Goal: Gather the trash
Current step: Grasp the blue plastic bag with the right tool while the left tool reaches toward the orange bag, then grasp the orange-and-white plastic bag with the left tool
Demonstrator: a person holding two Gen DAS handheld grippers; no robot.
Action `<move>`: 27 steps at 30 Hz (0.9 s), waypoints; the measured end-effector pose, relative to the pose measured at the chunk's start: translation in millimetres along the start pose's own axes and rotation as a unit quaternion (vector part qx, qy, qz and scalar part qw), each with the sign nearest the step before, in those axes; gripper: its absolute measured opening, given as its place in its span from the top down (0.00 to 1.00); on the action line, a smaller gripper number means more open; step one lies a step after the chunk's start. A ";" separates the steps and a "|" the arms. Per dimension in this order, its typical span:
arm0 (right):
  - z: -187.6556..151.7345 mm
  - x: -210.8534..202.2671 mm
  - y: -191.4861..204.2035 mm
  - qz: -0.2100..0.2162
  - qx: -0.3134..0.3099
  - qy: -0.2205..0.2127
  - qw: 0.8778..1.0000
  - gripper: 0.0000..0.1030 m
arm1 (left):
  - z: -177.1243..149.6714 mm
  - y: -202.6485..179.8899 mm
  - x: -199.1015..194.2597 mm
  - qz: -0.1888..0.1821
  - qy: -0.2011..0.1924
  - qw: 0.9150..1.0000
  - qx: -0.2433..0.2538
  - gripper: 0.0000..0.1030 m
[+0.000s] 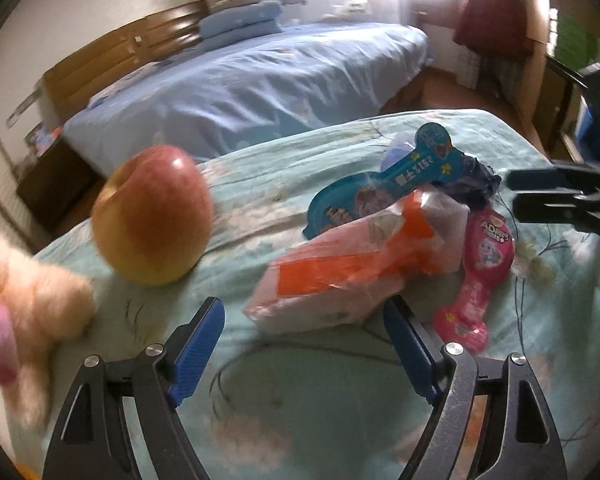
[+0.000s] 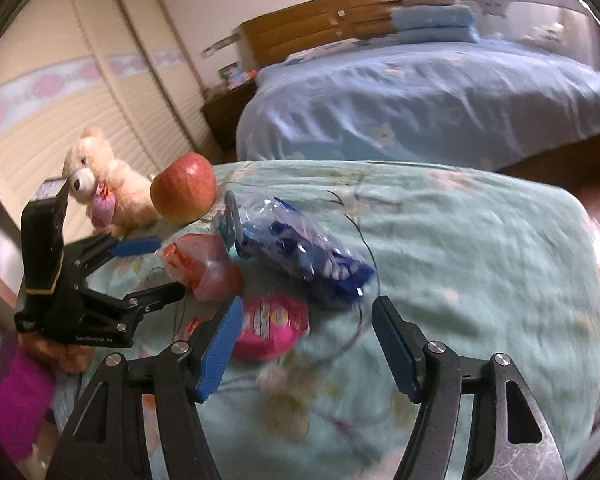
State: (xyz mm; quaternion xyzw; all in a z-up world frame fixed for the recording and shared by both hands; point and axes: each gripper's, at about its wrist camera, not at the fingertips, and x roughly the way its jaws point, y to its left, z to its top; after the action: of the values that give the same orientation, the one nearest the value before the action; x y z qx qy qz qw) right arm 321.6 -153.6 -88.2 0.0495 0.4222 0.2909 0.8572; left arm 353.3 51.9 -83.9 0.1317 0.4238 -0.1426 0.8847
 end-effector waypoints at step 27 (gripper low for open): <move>-57.8 -58.0 13.8 -0.030 0.056 -0.014 0.998 0.90 | -63.0 -42.2 -69.5 -0.076 -0.021 0.993 -0.085 1.00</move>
State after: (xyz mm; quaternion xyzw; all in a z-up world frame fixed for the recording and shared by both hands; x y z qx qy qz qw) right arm 244.3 -182.9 -80.3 0.0893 0.4274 0.2404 0.8669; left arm 251.3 44.9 -72.1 0.0204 0.4249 -0.1757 0.8878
